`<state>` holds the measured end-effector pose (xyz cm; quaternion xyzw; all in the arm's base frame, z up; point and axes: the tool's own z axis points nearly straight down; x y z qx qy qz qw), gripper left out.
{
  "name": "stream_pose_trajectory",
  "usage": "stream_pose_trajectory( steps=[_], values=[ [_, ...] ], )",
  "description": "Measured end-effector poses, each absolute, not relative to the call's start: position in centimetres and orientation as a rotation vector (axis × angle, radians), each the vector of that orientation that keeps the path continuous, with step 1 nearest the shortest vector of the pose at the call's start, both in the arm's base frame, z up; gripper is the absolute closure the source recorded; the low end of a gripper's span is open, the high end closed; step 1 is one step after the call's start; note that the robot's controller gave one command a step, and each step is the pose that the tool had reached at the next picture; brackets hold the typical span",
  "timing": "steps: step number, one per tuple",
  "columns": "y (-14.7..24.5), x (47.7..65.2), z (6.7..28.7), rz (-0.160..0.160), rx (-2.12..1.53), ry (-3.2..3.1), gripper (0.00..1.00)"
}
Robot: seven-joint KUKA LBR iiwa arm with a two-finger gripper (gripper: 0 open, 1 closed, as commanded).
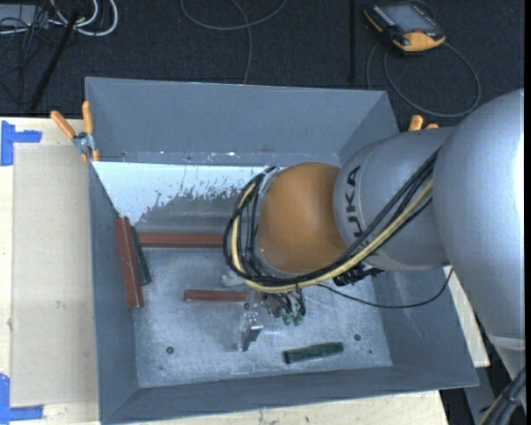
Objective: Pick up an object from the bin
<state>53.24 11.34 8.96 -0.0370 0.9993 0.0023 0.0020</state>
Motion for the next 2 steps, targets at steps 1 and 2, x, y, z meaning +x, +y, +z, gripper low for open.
stream_pose_trajectory(
  steps=[1,2],
  values=[
    [13.40,58.34,7.70,0.007,0.115,3.119,1.00],
    [13.39,58.34,7.70,0.008,0.116,3.119,1.00]
  ],
)
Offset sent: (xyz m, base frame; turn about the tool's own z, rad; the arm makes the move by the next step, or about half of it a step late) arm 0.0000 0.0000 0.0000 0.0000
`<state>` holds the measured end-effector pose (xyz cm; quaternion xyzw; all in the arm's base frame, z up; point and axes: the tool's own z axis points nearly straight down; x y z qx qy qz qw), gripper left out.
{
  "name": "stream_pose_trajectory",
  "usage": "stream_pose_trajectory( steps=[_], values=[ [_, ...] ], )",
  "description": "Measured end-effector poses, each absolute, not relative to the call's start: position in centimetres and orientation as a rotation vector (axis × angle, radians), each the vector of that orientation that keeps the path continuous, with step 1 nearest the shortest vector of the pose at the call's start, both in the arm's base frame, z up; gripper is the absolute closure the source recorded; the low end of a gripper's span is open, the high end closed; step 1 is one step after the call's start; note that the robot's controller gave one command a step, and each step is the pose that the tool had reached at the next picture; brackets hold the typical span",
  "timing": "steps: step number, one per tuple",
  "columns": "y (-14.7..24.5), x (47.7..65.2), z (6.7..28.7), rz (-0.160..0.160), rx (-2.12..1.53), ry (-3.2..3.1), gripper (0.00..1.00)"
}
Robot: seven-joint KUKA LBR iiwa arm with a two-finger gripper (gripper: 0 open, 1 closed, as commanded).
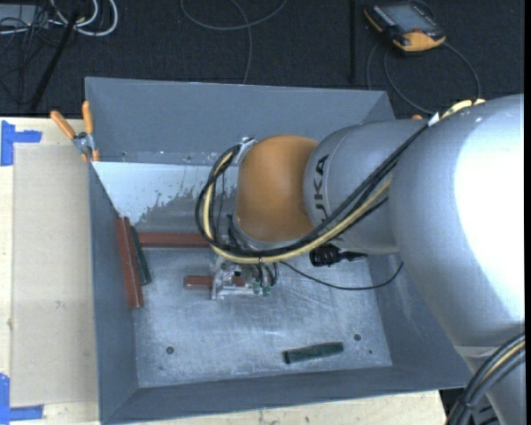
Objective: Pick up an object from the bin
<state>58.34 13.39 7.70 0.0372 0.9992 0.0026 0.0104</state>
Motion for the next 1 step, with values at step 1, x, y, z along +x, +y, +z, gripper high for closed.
stream_pose_trajectory(
  steps=[1],
  values=[
    [13.60,58.87,23.72,0.002,0.098,3.136,1.00]
  ],
)
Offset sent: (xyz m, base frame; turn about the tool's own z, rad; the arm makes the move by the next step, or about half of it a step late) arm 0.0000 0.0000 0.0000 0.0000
